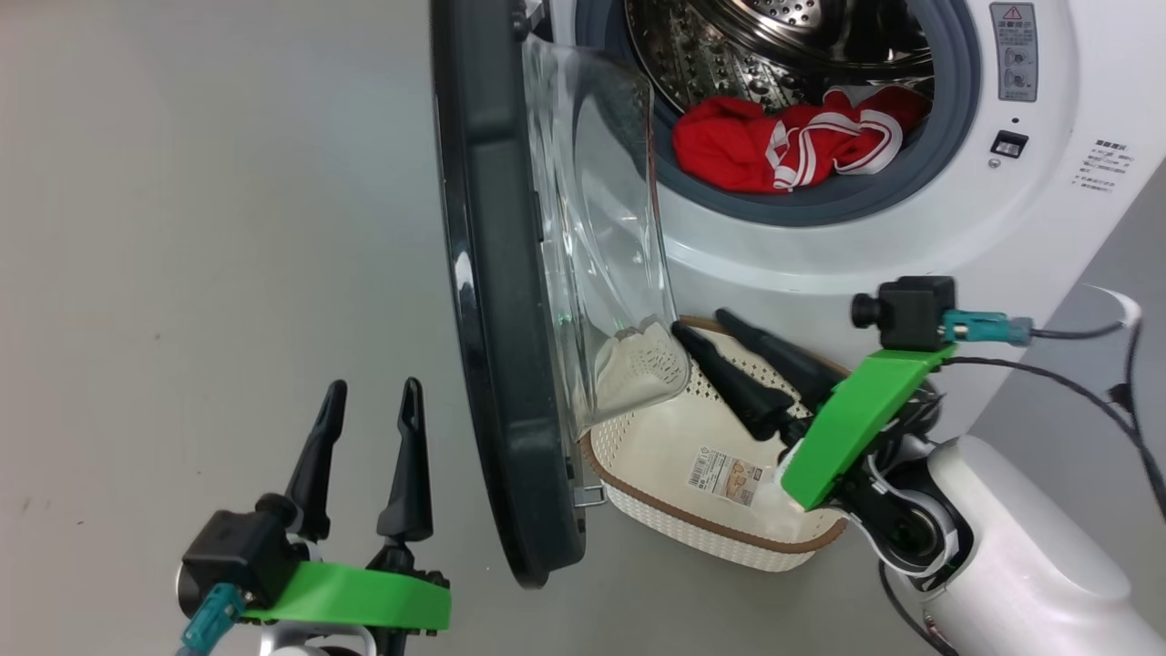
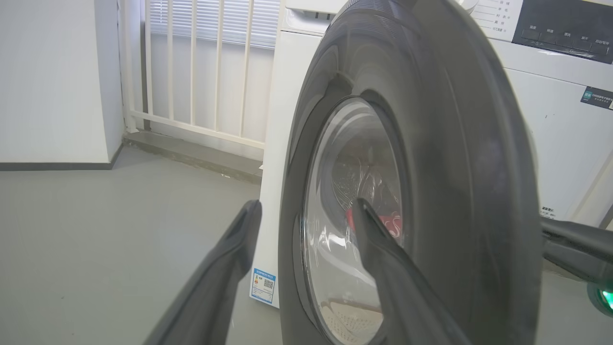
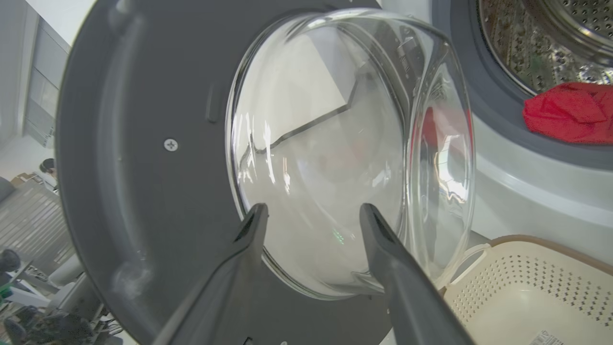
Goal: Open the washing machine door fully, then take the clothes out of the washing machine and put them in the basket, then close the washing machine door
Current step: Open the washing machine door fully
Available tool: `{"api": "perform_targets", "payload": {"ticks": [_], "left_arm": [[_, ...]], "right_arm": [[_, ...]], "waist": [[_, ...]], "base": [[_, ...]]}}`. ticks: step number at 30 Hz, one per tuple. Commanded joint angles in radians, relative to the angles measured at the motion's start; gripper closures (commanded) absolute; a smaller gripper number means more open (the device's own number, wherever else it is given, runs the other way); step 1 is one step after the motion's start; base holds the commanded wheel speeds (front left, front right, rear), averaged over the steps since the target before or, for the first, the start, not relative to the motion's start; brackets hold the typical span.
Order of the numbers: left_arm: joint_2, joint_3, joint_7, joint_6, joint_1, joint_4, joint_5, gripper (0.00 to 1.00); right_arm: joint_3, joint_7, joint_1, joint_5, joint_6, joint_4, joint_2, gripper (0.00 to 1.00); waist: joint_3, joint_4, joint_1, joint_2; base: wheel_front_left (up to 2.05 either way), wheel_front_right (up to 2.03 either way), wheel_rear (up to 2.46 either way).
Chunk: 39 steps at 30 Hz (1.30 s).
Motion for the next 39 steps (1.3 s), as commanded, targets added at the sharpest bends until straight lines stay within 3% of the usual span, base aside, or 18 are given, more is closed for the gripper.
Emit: {"api": "perform_targets", "payload": {"ticks": [1, 10, 19, 23, 39], "left_arm": [[0.019, 0.034, -0.005, 0.004, 0.003, -0.024, 0.005, 0.00], [0.029, 0.028, -0.002, 0.008, 0.015, -0.027, 0.004, 0.00], [0.023, 0.035, -0.004, 0.018, 0.028, -0.046, -0.014, 0.00], [0.022, 0.037, -0.004, 0.020, 0.032, -0.043, -0.012, 0.00], [0.022, 0.052, -0.005, 0.037, 0.065, -0.045, 0.020, 0.00]], "right_arm": [[-0.009, -0.027, 0.007, -0.042, 0.008, -0.032, 0.007, 0.00], [-0.220, -0.226, 0.105, -0.430, 0.008, -0.044, 0.076, 0.00], [-0.372, -0.321, 0.229, -0.746, 0.008, -0.111, 0.160, 0.00], [-0.403, -0.355, 0.285, -0.806, 0.008, -0.131, 0.169, 0.00], [-0.391, -0.411, 0.452, -0.836, 0.008, -0.147, 0.170, 0.00]], "waist": [[-0.001, -0.003, 0.0000, 0.0000], [-0.009, -0.014, 0.0000, 0.0000], [-0.009, -0.014, 0.0000, 0.0000], [-0.015, -0.011, 0.0000, 0.0000], [-0.056, -0.023, 0.0000, 0.0000]], "base": [[0.00, 0.00, 0.00], [0.00, 0.00, 0.00], [0.00, 0.00, 0.00], [0.00, 0.00, 0.00], [0.00, 0.00, 0.00]]}}
